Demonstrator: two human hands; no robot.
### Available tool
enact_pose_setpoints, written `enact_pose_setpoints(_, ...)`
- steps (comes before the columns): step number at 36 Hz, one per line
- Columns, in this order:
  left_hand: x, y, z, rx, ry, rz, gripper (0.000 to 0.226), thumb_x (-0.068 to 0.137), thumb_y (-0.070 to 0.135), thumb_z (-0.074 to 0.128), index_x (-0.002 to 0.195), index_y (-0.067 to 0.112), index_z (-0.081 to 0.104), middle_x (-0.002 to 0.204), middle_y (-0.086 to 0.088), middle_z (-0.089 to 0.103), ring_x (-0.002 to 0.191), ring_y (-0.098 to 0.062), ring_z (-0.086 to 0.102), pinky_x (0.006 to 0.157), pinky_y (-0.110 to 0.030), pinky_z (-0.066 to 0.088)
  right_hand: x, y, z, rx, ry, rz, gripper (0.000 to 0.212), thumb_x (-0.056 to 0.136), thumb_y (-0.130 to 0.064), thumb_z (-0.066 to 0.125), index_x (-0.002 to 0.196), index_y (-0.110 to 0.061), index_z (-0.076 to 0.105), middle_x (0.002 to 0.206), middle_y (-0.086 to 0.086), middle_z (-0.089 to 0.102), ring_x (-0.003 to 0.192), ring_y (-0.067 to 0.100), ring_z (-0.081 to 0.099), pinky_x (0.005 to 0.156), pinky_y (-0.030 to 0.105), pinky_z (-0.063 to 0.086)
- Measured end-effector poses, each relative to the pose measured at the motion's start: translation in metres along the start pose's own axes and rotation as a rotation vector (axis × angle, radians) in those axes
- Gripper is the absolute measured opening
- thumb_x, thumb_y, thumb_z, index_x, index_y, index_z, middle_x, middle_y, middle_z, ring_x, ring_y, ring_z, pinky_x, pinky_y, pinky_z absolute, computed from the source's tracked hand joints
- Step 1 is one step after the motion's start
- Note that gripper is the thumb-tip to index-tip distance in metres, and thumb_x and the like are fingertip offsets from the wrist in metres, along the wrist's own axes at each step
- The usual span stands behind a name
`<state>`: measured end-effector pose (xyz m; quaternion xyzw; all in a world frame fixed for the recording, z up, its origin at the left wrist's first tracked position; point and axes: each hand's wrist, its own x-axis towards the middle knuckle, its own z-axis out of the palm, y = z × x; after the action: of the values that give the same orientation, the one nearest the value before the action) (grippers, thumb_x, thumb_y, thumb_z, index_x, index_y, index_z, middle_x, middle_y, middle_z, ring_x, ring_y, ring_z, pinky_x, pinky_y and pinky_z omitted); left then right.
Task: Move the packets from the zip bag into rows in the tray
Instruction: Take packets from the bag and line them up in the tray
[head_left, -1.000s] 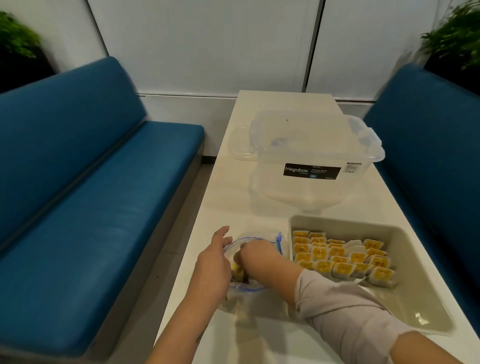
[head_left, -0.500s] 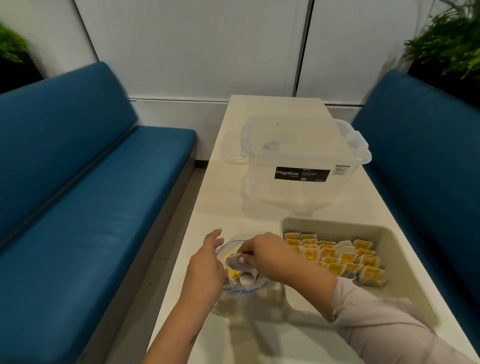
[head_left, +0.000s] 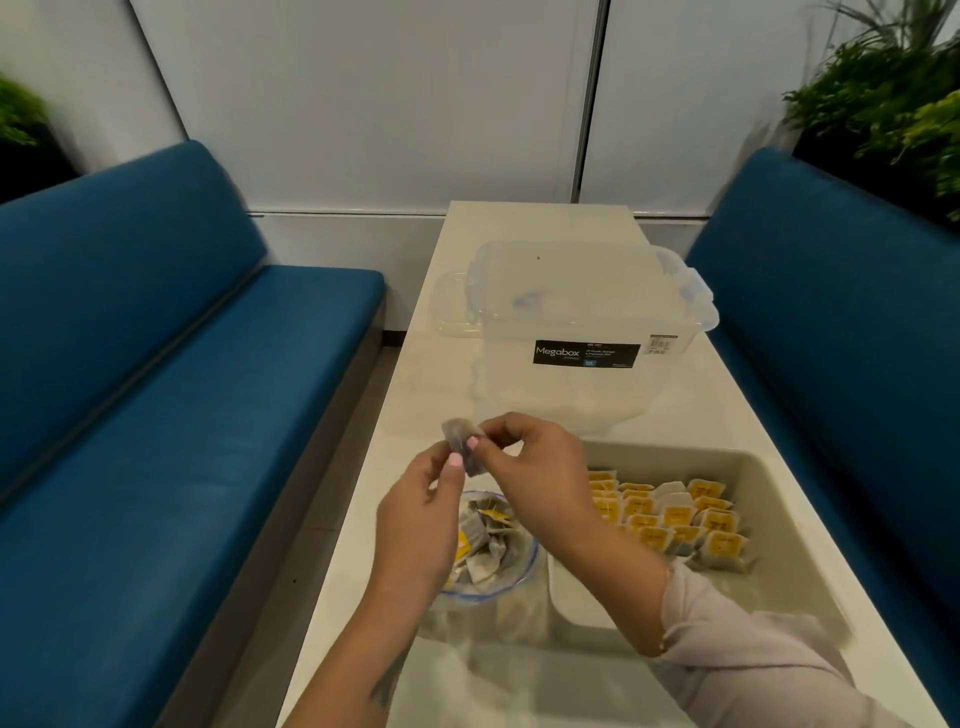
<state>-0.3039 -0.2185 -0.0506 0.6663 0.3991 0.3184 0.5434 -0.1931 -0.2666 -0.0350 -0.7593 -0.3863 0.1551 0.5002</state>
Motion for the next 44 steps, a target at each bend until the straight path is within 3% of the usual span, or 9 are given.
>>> enact_pose_setpoints(3, -0.004, 0.003, 0.009, -0.356, -0.156, -0.158, 0.031, 0.101, 0.034, 0.036, 0.110, 0.025, 0.064, 0.106, 0.002, 0.071, 0.102, -0.012, 0.066, 0.086, -0.030, 0.053, -0.009, -0.003, 0.004, -0.084, -0.006, -0.054, 0.011, 0.085, -0.034, 0.064, 0.090, -0.030, 0.073, 0.087, -0.014, 0.067, 0.085, 0.001, 0.062, 0.078, 0.026, 0.051)
enact_pose_setpoints(8, -0.003, 0.006, 0.010, -0.611, -0.198, -0.218, 0.040, 0.100, 0.033, 0.035, 0.112, 0.006, 0.062, 0.099, -0.014, 0.071, 0.090, -0.018, 0.069, 0.068, -0.025, 0.056, -0.017, -0.004, 0.000, -0.265, -0.068, -0.146, 0.022, 0.089, -0.035, 0.058, 0.108, -0.035, 0.069, 0.100, -0.013, 0.062, 0.092, 0.005, 0.060, 0.076, 0.023, 0.048)
enact_pose_setpoints(11, -0.001, 0.003, 0.009, -0.612, -0.231, -0.185, 0.035, 0.098, 0.030, 0.037, 0.116, 0.010, 0.060, 0.101, -0.008, 0.072, 0.094, -0.016, 0.069, 0.072, -0.025, 0.057, -0.016, -0.004, -0.007, -0.190, -0.112, -0.109, 0.024, 0.091, -0.026, 0.056, 0.111, -0.033, 0.068, 0.104, -0.010, 0.068, 0.095, 0.008, 0.062, 0.084, 0.027, 0.049)
enact_pose_setpoints(15, 0.001, 0.002, 0.013, -0.528, -0.278, -0.163, 0.031, 0.100, 0.021, 0.034, 0.119, 0.015, 0.057, 0.109, 0.000, 0.071, 0.104, -0.015, 0.066, 0.086, -0.030, 0.055, -0.013, -0.005, -0.017, -0.131, -0.114, -0.063, 0.019, 0.089, -0.026, 0.060, 0.104, -0.036, 0.063, 0.087, -0.010, 0.067, 0.076, 0.010, 0.064, 0.076, 0.032, 0.054)
enact_pose_setpoints(21, 0.001, 0.002, 0.019, -0.373, -0.334, -0.176, 0.029, 0.101, 0.021, 0.037, 0.120, 0.013, 0.057, 0.106, -0.010, 0.072, 0.100, -0.020, 0.068, 0.092, -0.038, 0.052, -0.006, -0.007, -0.038, -0.251, -0.101, -0.117, 0.031, 0.086, -0.030, 0.064, 0.115, -0.037, 0.055, 0.095, -0.020, 0.047, 0.087, 0.000, 0.048, 0.073, 0.020, 0.042)
enact_pose_setpoints(26, 0.000, 0.002, 0.028, -0.323, -0.364, -0.167, 0.029, 0.100, 0.021, 0.040, 0.122, 0.011, 0.057, 0.108, -0.008, 0.071, 0.099, -0.019, 0.069, 0.083, -0.030, 0.056, -0.005, -0.008, -0.051, -0.256, -0.114, -0.056, 0.024, 0.081, -0.030, 0.069, 0.102, -0.034, 0.058, 0.083, -0.013, 0.061, 0.074, 0.009, 0.053, 0.070, 0.030, 0.045)
enact_pose_setpoints(35, -0.004, 0.002, 0.049, -0.386, -0.391, -0.172, 0.020, 0.096, 0.018, 0.047, 0.112, 0.014, 0.059, 0.101, -0.004, 0.073, 0.092, -0.018, 0.070, 0.072, -0.024, 0.057, -0.002, -0.015, -0.074, -0.544, -0.250, -0.051, 0.013, 0.085, -0.033, 0.063, 0.096, -0.030, 0.069, 0.096, -0.007, 0.069, 0.091, 0.014, 0.059, 0.072, 0.027, 0.043)
enact_pose_setpoints(39, -0.004, 0.000, 0.059, -0.379, -0.431, -0.154, 0.032, 0.086, 0.035, 0.049, 0.113, 0.020, 0.058, 0.108, -0.005, 0.071, 0.094, -0.021, 0.070, 0.079, -0.030, 0.057, 0.005, -0.015, -0.092, -0.592, -0.290, -0.068, 0.006, 0.082, -0.031, 0.068, 0.087, -0.029, 0.070, 0.089, -0.007, 0.068, 0.086, 0.014, 0.058, 0.071, 0.028, 0.045)
enact_pose_setpoints(44, -0.003, 0.001, 0.071, -0.402, -0.419, -0.182, 0.039, 0.087, 0.045, 0.040, 0.111, 0.021, 0.061, 0.104, -0.005, 0.072, 0.091, -0.024, 0.070, 0.074, -0.028, 0.058, 0.010, -0.012, -0.120, -0.530, -0.315, -0.040, 0.004, 0.081, -0.025, 0.072, 0.082, -0.024, 0.068, 0.084, -0.005, 0.066, 0.079, 0.013, 0.057, 0.072, 0.029, 0.046)
